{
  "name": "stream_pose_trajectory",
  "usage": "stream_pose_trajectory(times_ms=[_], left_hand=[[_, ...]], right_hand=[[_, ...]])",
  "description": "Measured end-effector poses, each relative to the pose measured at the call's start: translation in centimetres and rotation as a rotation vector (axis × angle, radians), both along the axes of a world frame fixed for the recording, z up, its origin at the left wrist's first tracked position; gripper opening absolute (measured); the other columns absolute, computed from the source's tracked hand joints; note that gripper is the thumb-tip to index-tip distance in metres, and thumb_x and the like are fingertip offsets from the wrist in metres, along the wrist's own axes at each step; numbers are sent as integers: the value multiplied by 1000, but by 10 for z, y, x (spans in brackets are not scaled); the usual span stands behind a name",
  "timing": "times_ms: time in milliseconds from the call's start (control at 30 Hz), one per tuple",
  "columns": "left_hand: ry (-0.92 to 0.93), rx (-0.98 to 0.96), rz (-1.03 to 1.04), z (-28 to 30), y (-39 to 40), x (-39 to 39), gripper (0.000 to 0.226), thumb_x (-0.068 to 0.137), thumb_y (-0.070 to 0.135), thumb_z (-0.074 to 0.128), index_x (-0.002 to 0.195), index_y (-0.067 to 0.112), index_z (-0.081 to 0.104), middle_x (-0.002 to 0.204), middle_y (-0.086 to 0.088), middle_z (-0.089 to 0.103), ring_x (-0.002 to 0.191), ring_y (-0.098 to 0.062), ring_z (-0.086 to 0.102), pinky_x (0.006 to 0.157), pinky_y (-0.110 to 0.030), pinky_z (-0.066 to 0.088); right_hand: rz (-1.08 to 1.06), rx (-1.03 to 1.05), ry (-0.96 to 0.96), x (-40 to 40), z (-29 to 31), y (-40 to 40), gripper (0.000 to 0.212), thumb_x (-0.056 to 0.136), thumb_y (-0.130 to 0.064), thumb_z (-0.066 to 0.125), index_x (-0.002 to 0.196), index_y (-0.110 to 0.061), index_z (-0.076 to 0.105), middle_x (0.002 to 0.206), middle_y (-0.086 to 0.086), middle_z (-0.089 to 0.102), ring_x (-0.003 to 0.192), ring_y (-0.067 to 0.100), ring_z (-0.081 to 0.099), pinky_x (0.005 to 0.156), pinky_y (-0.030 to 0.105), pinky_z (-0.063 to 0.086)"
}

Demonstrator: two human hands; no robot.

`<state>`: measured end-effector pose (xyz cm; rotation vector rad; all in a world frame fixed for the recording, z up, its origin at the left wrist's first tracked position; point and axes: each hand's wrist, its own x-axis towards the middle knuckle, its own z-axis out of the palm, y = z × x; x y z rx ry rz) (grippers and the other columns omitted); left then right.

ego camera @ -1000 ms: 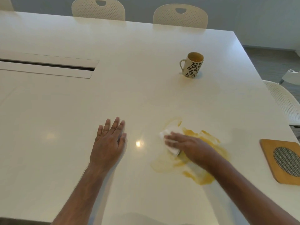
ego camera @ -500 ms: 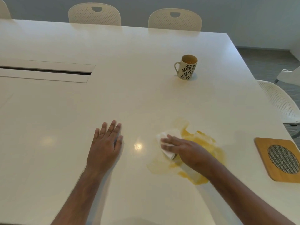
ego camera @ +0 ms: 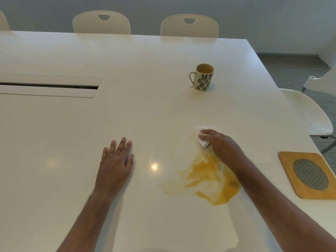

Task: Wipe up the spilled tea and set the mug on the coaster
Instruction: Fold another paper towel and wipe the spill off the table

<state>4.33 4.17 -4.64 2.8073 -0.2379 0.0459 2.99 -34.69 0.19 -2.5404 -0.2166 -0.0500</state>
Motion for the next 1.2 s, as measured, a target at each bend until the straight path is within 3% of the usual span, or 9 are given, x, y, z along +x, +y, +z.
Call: stream_pose_trajectory(times_ms=[133, 200, 367, 500, 667, 833, 967, 1100, 1200], left_hand=[[24, -29, 71, 0, -13, -2, 58, 107, 39, 35, 163, 27, 37, 173, 4, 26, 162, -28, 16, 131, -50, 9], [23, -31, 89, -1, -17, -3, 55, 109, 33, 43, 163, 26, 37, 173, 2, 27, 162, -30, 17, 131, -52, 11], [17, -36, 92, 0, -17, -4, 60, 103, 40, 33, 162, 25, 39, 172, 2, 28, 162, -29, 18, 131, -51, 10], [7, -40, 91, 1, -19, -4, 62, 101, 40, 33, 161, 25, 42, 172, 2, 29, 161, -29, 19, 131, -51, 11], [6, -38, 98, 1, -19, -5, 61, 102, 40, 34, 160, 25, 42, 172, 2, 30, 161, -29, 20, 131, -51, 11], [8, -34, 106, -1, -18, -4, 54, 107, 29, 49, 161, 26, 42, 172, 4, 29, 161, -28, 19, 131, -51, 12], [12, -35, 109, -1, -18, -4, 56, 106, 38, 38, 161, 28, 41, 172, 5, 28, 162, -26, 19, 131, -48, 11], [15, -42, 111, -2, -18, -4, 54, 108, 34, 45, 161, 29, 40, 172, 7, 26, 162, -24, 17, 131, -49, 11], [22, -51, 116, -2, -18, -4, 54, 107, 31, 49, 161, 29, 40, 172, 7, 26, 162, -24, 17, 131, -48, 10]], right_hand=[[98, -42, 58, -14, 5, 38, 57, 88, -3, 41, 135, -17, 70, 153, 3, 55, 135, 23, 58, 111, 34, 46], [202, -96, 77, -29, -1, 51, 62, 86, -6, 39, 138, -24, 66, 157, -4, 50, 148, 13, 42, 117, 25, 36], [381, -97, 246, -57, -4, 39, 68, 92, 9, 46, 141, -36, 63, 159, -18, 43, 143, -3, 36, 118, 22, 29], [186, 292, 201, -58, 13, 13, 60, 89, 19, 47, 121, -23, 76, 132, -14, 69, 127, 6, 62, 108, 24, 45], [-205, 483, 63, -38, 22, -22, 24, 97, -10, 68, 98, -34, 68, 86, -14, 72, 74, 2, 66, 65, 17, 50], [-370, 331, 16, -20, 17, -42, 26, 92, -13, 70, 103, -35, 61, 93, -15, 73, 85, 2, 69, 74, 31, 55], [-353, 328, 39, -12, 22, -46, 30, 96, -11, 66, 113, -35, 59, 102, -10, 76, 93, 9, 72, 82, 39, 59], [-292, 324, -2, -8, 31, -47, 30, 100, -6, 56, 100, -35, 65, 97, -17, 75, 90, 1, 69, 77, 24, 52], [-333, 297, -63, -5, 31, -40, 45, 94, 7, 45, 88, -30, 71, 108, -15, 74, 106, 0, 66, 84, 12, 47]])
